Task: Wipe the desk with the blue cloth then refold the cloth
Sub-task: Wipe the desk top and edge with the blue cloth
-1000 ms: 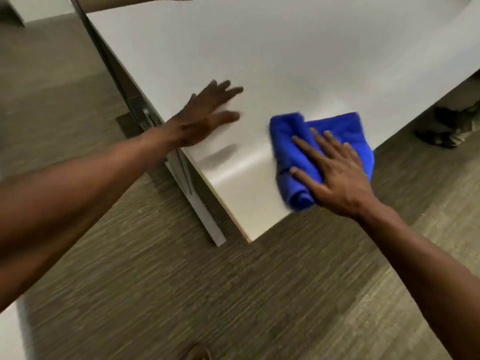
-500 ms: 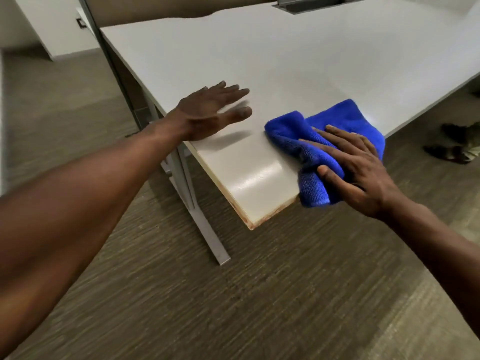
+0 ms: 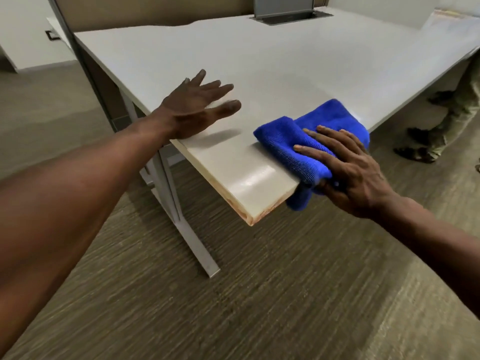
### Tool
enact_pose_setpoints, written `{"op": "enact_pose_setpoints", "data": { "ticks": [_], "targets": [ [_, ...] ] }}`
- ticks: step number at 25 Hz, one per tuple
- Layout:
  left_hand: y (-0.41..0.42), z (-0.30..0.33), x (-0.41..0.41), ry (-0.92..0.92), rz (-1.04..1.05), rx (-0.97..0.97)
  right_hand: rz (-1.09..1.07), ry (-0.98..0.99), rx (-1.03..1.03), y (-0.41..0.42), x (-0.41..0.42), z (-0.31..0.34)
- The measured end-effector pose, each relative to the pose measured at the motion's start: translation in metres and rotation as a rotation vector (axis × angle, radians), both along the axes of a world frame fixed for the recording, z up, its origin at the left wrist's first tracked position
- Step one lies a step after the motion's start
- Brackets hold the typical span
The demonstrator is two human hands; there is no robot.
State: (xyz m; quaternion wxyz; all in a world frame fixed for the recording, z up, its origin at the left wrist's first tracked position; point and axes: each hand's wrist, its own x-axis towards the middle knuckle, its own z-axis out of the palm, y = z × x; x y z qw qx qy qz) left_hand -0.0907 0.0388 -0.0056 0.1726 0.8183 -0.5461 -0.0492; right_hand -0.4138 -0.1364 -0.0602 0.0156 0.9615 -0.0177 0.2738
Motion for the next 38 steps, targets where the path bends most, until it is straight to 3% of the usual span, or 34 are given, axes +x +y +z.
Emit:
{"op": "enact_pose_setpoints", "data": {
  "ticks": [5,9,12,15,22,28,32,38],
  "targets": [
    [-0.002,0.000,-0.003,-0.020,0.028,0.019,-0.019,-0.177,0.032,0.051,0.009,-0.030],
    [0.001,0.001,0.000,0.041,0.057,-0.025,0.066,-0.100,0.013,0.032,0.011,-0.016],
    [0.002,0.000,-0.001,0.023,0.057,-0.036,-0.069,-0.014,0.051,0.004,0.001,-0.001],
    [0.000,0.001,-0.003,0.038,0.063,-0.042,-0.099,-0.057,0.071,0.015,0.001,-0.003],
    [-0.004,0.001,-0.001,0.054,0.077,-0.033,0.076,-0.195,0.080,0.070,0.022,-0.022],
    [-0.004,-0.001,-0.003,0.048,0.099,-0.051,-0.043,-0.153,0.180,0.056,0.012,-0.004],
    [-0.004,-0.004,0.003,0.041,0.108,-0.008,0.048,-0.249,0.172,0.104,0.028,-0.023],
    [-0.001,-0.002,-0.002,0.031,0.107,-0.019,-0.046,-0.134,0.257,0.050,0.013,-0.001]
  ]
}}
